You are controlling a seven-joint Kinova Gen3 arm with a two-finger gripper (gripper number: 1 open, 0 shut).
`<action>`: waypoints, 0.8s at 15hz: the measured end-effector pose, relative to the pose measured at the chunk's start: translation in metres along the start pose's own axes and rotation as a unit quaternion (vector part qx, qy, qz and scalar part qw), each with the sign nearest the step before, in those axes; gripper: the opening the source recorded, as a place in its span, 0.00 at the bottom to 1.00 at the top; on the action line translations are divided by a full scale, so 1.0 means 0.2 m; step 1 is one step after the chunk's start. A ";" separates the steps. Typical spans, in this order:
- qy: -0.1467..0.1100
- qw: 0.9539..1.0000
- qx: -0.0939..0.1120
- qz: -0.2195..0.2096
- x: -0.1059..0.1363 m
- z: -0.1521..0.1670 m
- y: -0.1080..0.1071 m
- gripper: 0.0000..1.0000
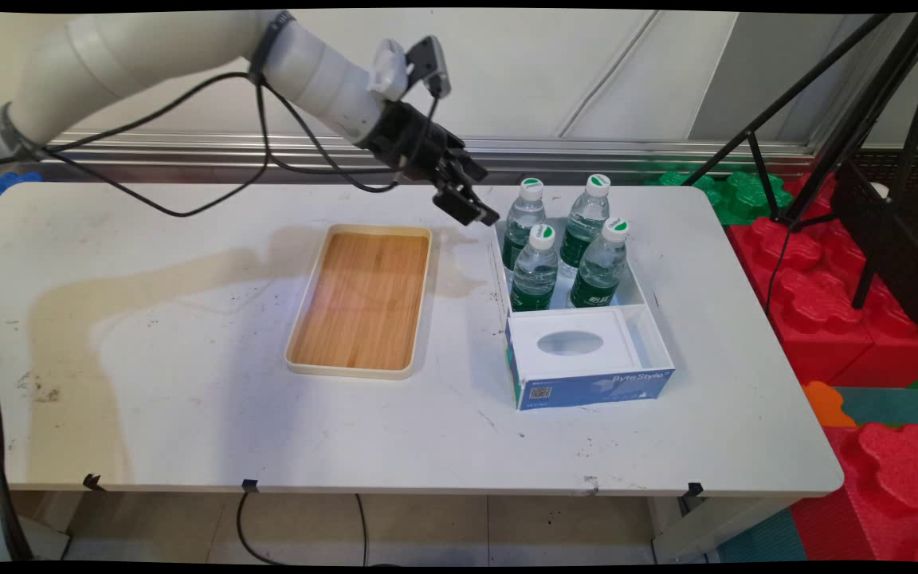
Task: Pick up the green bottle from the white box
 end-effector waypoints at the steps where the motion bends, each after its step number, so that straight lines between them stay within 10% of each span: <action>1: -0.002 1.000 -0.001 0.001 0.00 0.05 -0.01 1.00; 12: -0.009 1.000 -0.013 0.010 0.03 0.43 -0.08 1.00</action>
